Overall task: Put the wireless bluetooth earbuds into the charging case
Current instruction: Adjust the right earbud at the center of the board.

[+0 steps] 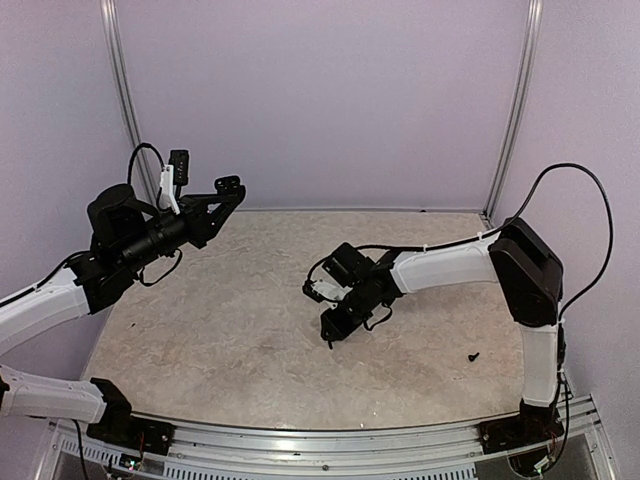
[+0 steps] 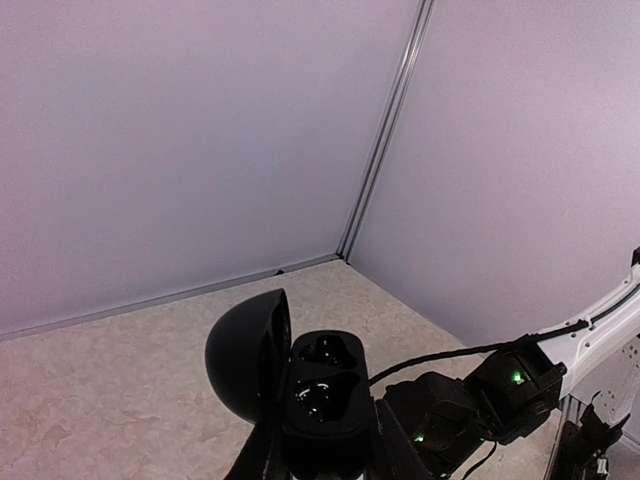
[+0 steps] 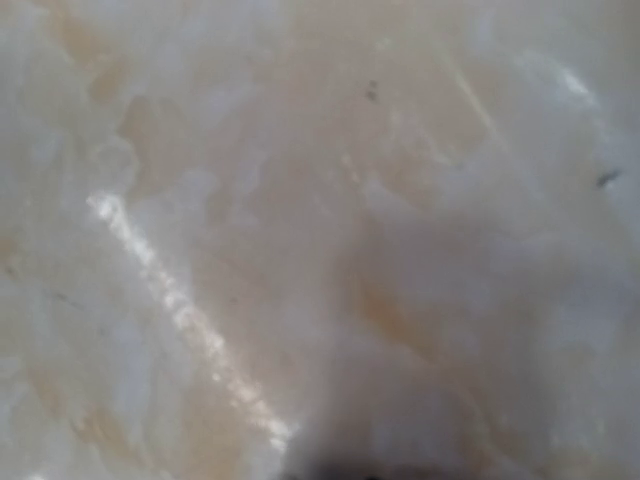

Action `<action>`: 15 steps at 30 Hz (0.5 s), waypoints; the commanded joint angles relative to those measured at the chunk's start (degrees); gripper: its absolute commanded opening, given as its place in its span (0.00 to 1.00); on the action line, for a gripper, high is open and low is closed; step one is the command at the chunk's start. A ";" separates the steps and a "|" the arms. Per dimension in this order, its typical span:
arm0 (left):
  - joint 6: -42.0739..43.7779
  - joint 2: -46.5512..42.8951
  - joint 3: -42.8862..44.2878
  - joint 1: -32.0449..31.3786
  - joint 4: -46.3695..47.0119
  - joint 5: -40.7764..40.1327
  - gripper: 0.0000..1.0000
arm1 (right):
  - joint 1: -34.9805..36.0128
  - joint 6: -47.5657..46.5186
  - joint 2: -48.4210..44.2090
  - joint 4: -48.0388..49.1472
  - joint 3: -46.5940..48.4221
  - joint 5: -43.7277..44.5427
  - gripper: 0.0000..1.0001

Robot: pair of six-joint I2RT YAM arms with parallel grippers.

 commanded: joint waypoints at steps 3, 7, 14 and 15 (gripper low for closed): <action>0.74 0.22 -0.38 0.43 1.50 1.11 0.00 | 1.82 -1.60 2.36 -5.60 2.42 1.85 0.23; 0.82 0.18 -0.39 0.43 1.50 1.11 0.00 | 2.72 -2.43 2.16 -5.40 2.42 1.13 0.20; 1.00 -0.12 -0.39 0.43 1.33 1.01 0.00 | 4.74 -6.43 1.20 -6.10 2.11 1.94 0.24; 1.02 -0.20 -0.41 0.43 1.33 0.93 0.00 | 4.96 -6.70 0.84 -6.16 1.70 2.55 0.25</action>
